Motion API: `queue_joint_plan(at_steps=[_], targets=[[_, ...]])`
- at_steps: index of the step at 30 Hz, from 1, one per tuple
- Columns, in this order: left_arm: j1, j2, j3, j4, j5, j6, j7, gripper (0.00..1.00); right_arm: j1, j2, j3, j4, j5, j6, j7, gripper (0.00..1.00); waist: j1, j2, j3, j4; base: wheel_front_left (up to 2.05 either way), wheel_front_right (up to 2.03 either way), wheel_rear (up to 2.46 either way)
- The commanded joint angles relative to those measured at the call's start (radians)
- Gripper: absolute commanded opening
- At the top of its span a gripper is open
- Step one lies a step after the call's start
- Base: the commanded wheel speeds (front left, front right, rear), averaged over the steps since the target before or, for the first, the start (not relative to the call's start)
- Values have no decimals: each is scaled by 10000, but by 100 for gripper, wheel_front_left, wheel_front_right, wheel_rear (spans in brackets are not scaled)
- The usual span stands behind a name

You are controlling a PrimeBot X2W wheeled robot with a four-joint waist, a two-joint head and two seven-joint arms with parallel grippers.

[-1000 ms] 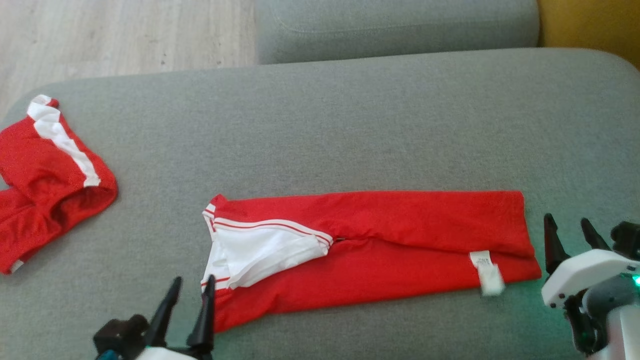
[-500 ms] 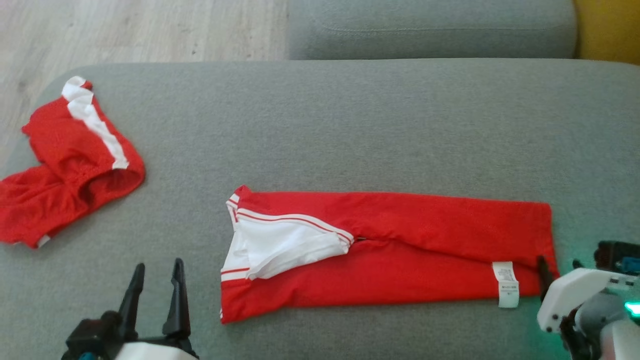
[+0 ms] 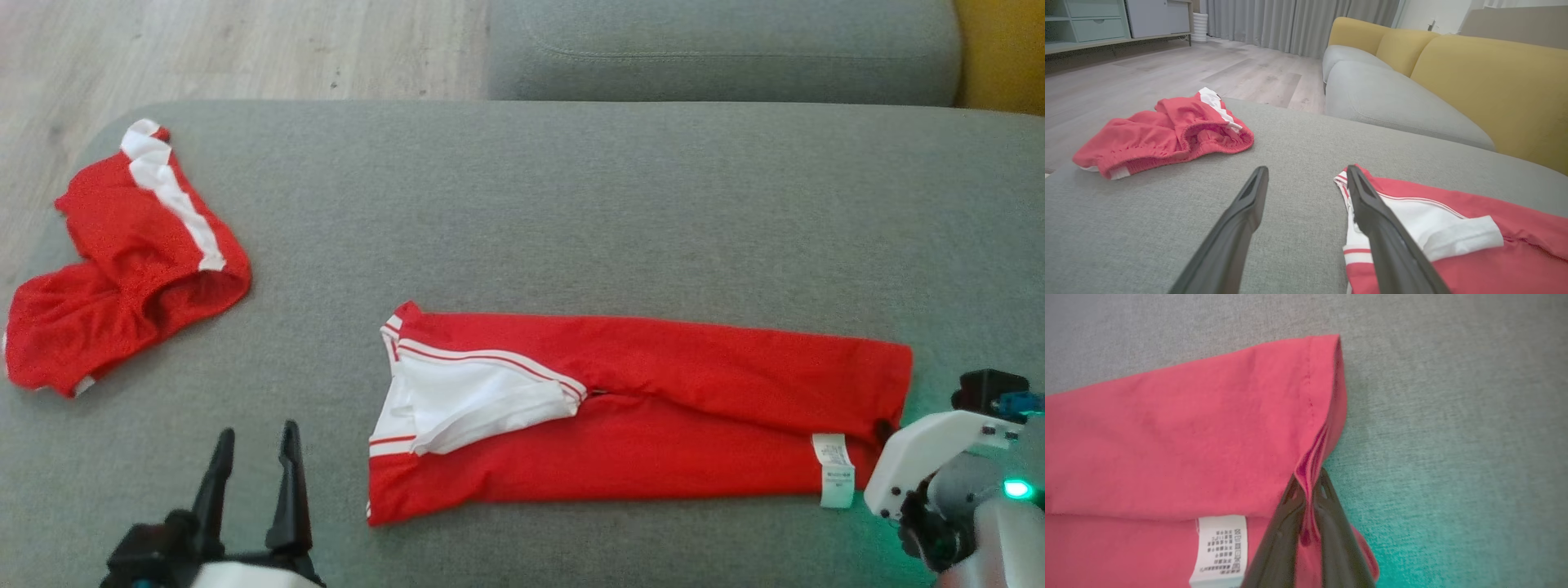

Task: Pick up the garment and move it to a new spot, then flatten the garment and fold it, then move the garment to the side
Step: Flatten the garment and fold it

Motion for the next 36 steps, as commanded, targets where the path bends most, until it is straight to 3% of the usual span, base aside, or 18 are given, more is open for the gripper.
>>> queue_joint_plan(at_steps=[1,12,18,28,36], targets=[[-195,226,238,-345,124,44,-3,100,-471,-197,196,-405,122,75,-19,0,0,-1,-73,-155,0,0,0],[-226,-11,-55,-323,219,-9,-6,100,-192,-1300,-949,-2192,301,75,533,0,0,-1,-172,-736,0,0,0],[-257,-170,-109,-157,187,-89,-31,100,29,-748,-1001,-3339,981,75,1220,0,0,-1,-121,-1074,0,0,0],[-365,-317,-203,8,215,-225,-59,100,447,115,1681,-5651,2431,75,1749,0,0,-1,-418,-949,0,0,0],[-402,-318,-182,-34,214,-234,-61,100,515,198,4648,-5569,4301,75,1282,0,0,-1,-428,-372,0,0,0]])
